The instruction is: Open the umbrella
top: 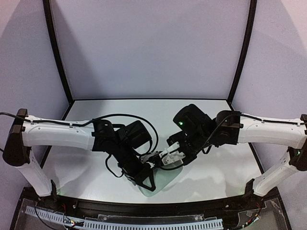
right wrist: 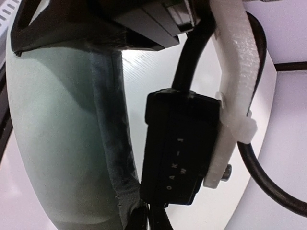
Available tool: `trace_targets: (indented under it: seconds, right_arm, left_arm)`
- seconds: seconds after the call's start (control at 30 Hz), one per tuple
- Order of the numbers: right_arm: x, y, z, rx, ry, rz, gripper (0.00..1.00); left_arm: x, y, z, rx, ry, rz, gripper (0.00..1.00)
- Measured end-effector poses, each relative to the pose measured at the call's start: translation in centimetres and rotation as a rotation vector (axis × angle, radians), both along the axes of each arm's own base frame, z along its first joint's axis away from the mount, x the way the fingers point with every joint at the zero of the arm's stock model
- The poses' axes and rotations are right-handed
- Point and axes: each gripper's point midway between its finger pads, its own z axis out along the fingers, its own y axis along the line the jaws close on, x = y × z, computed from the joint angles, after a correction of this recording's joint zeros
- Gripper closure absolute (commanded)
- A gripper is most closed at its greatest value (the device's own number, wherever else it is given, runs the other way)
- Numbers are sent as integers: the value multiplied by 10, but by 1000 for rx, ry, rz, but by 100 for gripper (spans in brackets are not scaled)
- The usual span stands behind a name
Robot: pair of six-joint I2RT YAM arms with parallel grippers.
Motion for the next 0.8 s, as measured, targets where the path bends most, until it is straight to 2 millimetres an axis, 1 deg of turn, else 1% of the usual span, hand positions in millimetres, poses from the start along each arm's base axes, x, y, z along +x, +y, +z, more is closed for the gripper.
trace_targets:
  seconds: [0.1, 0.17, 0.23, 0.27, 0.3, 0.33, 0.37, 0.43, 0.47, 0.5, 0.53, 0.57, 0.67, 0.7, 0.77, 0.8]
  right_arm:
    - [6, -4, 7, -4, -59, 7, 90]
    - [10, -5, 22, 17, -114, 14, 86]
    - [13, -1, 47, 78, -172, 27, 83]
    - [16, 5, 69, 145, -204, 28, 81]
    - [20, 10, 93, 214, -244, 24, 74]
    - [23, 13, 118, 283, -283, 17, 65]
    - [27, 11, 143, 350, -323, 3, 60]
    - [36, 0, 180, 444, -385, -39, 47]
    - [42, -10, 198, 491, -418, -68, 36]
    - [45, -17, 210, 523, -440, -89, 23]
    - [48, -26, 223, 562, -454, -120, 6]
    - [50, -34, 235, 600, -462, -149, 2]
    - [51, -53, 263, 749, -443, -235, 1]
    - [50, -58, 270, 810, -416, -268, 1]
    - [51, -68, 276, 934, -342, -352, 1]
    - [53, -73, 274, 995, -287, -410, 1]
  left_arm:
    - [6, -4, 2, -30, -44, 13, 99]
    - [11, -8, 6, -67, -81, 23, 99]
    - [17, -9, 8, -94, -118, 48, 99]
    - [20, -9, 7, -96, -133, 64, 99]
    - [26, -9, 2, -96, -151, 87, 99]
    - [29, -8, -2, -89, -160, 103, 99]
    - [31, -5, -8, -77, -168, 118, 99]
    - [36, 0, -19, -56, -180, 147, 99]
    - [38, 2, -25, -44, -187, 162, 99]
    - [40, 6, -30, -35, -194, 180, 99]
    - [42, 9, -34, -27, -201, 198, 99]
    - [43, 11, -36, -22, -210, 213, 99]
    - [56, 13, -37, -34, -247, 285, 99]
    - [64, 12, -35, -47, -255, 322, 99]
    - [85, 8, -31, -81, -266, 412, 99]
    - [98, 6, -29, -95, -268, 461, 99]
